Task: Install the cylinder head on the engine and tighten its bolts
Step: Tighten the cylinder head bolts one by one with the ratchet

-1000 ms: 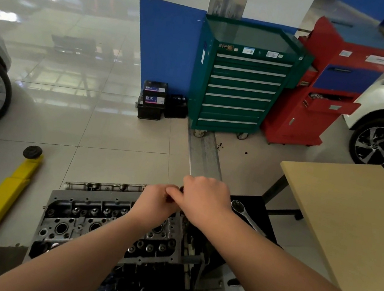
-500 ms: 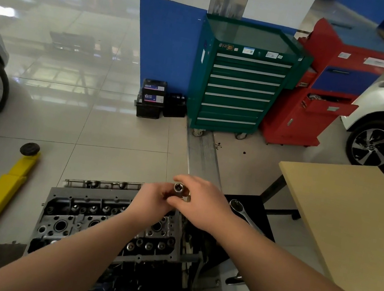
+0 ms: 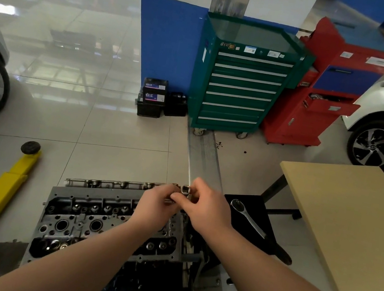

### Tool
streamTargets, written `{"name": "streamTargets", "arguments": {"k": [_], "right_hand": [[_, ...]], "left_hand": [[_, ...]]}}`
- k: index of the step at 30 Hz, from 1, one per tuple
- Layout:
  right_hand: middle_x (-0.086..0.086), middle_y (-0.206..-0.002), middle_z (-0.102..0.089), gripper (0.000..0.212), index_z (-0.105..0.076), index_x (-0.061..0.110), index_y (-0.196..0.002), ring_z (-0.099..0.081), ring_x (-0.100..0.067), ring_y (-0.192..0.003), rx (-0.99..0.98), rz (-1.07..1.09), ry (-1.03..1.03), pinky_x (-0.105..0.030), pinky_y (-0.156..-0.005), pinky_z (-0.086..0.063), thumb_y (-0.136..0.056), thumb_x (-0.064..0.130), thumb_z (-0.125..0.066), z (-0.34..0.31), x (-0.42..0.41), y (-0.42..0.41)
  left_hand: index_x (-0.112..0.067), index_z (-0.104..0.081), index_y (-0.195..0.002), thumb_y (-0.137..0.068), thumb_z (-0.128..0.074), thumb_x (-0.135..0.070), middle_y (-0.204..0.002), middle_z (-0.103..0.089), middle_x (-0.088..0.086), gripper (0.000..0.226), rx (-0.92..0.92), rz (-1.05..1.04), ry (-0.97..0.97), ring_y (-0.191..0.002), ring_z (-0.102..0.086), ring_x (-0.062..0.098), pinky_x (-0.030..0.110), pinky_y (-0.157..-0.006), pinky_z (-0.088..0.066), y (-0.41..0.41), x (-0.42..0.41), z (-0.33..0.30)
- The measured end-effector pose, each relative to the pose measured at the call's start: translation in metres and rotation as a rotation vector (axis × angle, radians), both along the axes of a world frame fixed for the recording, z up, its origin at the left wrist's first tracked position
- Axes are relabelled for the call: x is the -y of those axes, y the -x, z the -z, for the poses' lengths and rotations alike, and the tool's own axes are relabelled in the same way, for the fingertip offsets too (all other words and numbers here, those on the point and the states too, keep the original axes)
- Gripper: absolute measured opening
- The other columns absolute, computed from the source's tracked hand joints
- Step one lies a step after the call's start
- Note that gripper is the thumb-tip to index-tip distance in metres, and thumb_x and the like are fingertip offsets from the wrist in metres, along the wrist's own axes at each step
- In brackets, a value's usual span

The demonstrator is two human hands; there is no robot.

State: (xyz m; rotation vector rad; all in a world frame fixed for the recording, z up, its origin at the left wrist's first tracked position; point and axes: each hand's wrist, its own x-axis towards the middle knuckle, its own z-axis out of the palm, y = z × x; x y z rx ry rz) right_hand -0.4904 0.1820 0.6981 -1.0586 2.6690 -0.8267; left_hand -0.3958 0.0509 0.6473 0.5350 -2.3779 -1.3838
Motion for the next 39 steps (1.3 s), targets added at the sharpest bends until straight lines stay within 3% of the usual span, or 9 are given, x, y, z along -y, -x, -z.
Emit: {"name": "streamTargets", "arguments": {"k": [4,6,14,19,22,26,33,36,39], "right_hand": [[0.025,-0.121,-0.063,0.044,-0.055,0.043,-0.136,-0.060,0.004,-0.101,0.172,-0.129,0.099,-0.021,-0.083,-0.048,-0.094,0.052,-0.063,-0.004,-0.004,0.006],[0.018,-0.130,-0.066,0.040,-0.061,0.036,-0.138,-0.060,0.001,-0.113,0.199,-0.181,0.104,-0.023,-0.098,-0.048,-0.099,0.033,-0.066,-0.007,-0.006,0.006],[0.016,-0.084,-0.068,0.029,-0.070,0.030,-0.097,-0.064,0.001,-0.080,0.191,0.044,0.175,-0.020,-0.069,-0.052,-0.081,0.049,-0.084,-0.004,0.016,-0.009],[0.029,-0.108,-0.061,0.048,-0.060,0.039,-0.143,-0.056,0.016,-0.095,0.269,-0.092,0.205,-0.006,-0.083,-0.042,-0.096,0.035,-0.071,-0.005,0.005,-0.008],[0.023,-0.125,-0.064,0.049,-0.057,0.040,-0.146,-0.053,0.020,-0.103,0.242,-0.107,0.217,-0.004,-0.089,-0.042,-0.101,0.022,-0.066,-0.006,0.002,-0.005],[0.015,-0.122,-0.064,0.047,-0.061,0.035,-0.144,-0.058,0.005,-0.107,0.210,-0.162,0.202,-0.011,-0.092,-0.046,-0.102,0.014,-0.061,-0.008,0.006,-0.007],[0.014,-0.105,-0.069,0.021,-0.065,0.032,-0.115,-0.066,-0.004,-0.099,0.219,0.025,0.195,-0.022,-0.083,-0.054,-0.095,0.031,-0.073,-0.005,0.012,-0.008],[0.013,-0.082,-0.064,0.032,-0.055,0.031,-0.088,-0.062,-0.003,-0.076,0.179,0.140,0.189,-0.027,-0.065,-0.054,-0.084,0.050,-0.081,-0.004,0.014,-0.012],[0.017,-0.090,-0.065,0.031,-0.059,0.033,-0.097,-0.060,-0.001,-0.081,0.165,0.118,0.221,-0.023,-0.068,-0.052,-0.085,0.056,-0.076,-0.002,0.010,-0.015]], "left_hand": [[-0.043,-0.066,-0.090,-0.097,-0.068,-0.008,-0.080,-0.069,-0.022,0.036,-0.011,0.130,0.108,-0.082,-0.068,-0.003,0.011,-0.071,-0.047,0.002,0.006,-0.003],[-0.024,-0.074,-0.103,-0.099,-0.069,-0.012,-0.089,-0.074,-0.020,0.013,0.000,0.191,0.070,-0.089,-0.071,-0.003,0.011,-0.078,-0.050,0.001,0.012,-0.002],[-0.046,-0.056,-0.073,-0.088,-0.064,-0.011,-0.079,-0.065,-0.014,0.039,0.122,-0.071,0.095,-0.076,-0.061,0.001,0.015,-0.062,-0.041,0.010,0.000,-0.004],[-0.036,-0.072,-0.083,-0.088,-0.071,-0.017,-0.074,-0.074,-0.006,0.019,0.120,-0.113,-0.140,-0.069,-0.070,0.011,0.036,-0.063,-0.061,0.004,0.006,-0.005],[-0.049,-0.060,-0.114,-0.093,-0.073,-0.013,-0.089,-0.079,-0.005,0.043,0.091,0.004,-0.249,-0.083,-0.076,0.015,0.040,-0.075,-0.064,0.002,0.011,-0.010],[-0.044,-0.049,-0.117,-0.098,-0.069,-0.013,-0.084,-0.077,0.001,0.041,0.086,0.089,-0.263,-0.078,-0.072,0.031,0.054,-0.072,-0.058,0.001,0.014,-0.013],[-0.039,-0.058,-0.116,-0.093,-0.075,-0.014,-0.109,-0.076,-0.011,0.039,0.062,0.070,-0.246,-0.101,-0.073,0.004,0.026,-0.086,-0.061,0.001,0.006,-0.005],[-0.029,-0.072,-0.092,-0.088,-0.076,-0.010,-0.089,-0.075,-0.012,0.021,0.078,-0.011,-0.113,-0.085,-0.071,0.001,0.020,-0.074,-0.055,0.002,0.002,0.003],[-0.036,-0.070,-0.081,-0.095,-0.068,-0.012,-0.076,-0.072,-0.014,0.028,0.107,0.060,0.046,-0.072,-0.067,0.004,0.019,-0.062,-0.049,0.005,0.007,0.003]]}}
